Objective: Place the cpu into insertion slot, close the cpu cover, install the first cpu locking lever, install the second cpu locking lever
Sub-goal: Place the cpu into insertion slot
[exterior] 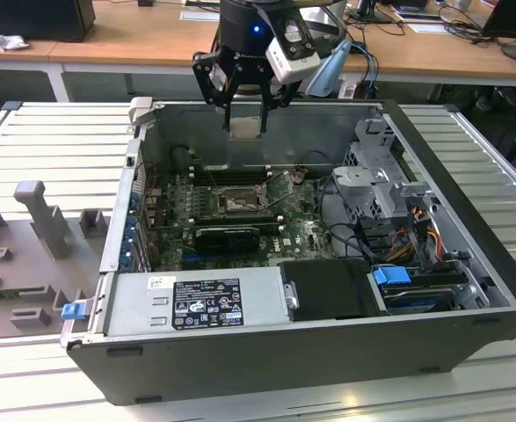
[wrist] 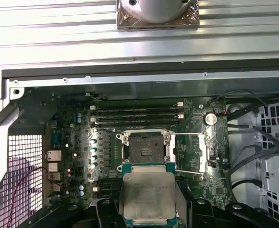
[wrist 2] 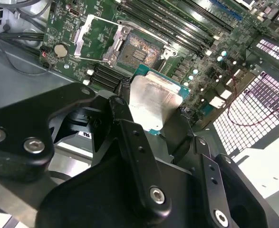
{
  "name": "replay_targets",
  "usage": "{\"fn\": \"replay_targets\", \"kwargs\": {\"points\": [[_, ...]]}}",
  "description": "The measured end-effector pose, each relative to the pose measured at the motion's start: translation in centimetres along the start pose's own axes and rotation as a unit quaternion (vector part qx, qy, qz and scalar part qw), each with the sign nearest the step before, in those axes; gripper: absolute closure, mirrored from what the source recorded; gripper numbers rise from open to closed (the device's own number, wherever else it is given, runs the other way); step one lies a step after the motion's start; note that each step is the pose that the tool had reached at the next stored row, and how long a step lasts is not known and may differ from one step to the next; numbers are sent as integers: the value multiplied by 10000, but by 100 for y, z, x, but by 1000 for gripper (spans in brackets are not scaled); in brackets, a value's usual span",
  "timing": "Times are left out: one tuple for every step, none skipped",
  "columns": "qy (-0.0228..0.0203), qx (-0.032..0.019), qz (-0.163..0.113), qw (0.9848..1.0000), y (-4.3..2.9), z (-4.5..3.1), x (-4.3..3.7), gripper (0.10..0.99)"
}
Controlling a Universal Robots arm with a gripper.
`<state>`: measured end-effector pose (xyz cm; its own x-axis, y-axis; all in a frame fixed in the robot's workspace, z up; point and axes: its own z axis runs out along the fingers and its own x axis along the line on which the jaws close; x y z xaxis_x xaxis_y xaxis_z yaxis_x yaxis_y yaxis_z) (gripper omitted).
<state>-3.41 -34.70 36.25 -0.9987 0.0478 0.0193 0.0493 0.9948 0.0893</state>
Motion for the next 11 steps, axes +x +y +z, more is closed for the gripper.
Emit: {"fn": "replay_targets", "kwargs": {"points": [[0,0,0,10000,-1,3,0,561],[0,0,0,10000,-1,7,0,561],[0,0,0,10000,-1,10,0,561],[0,1,0,10000,-2,11,0,561],[0,1,2,10000,-2,14,0,561],[-1,0,14,10000,-2,15,-1,561],[-4,-1,45,10000,-2,15,-1,561],[-6,-1,69,10000,-2,15,0,561],[-7,-2,80,10000,-2,15,-1,561],[-8,-2,88,10000,-2,15,0,561],[-11,-2,120,9999,-2,15,0,561]]}}
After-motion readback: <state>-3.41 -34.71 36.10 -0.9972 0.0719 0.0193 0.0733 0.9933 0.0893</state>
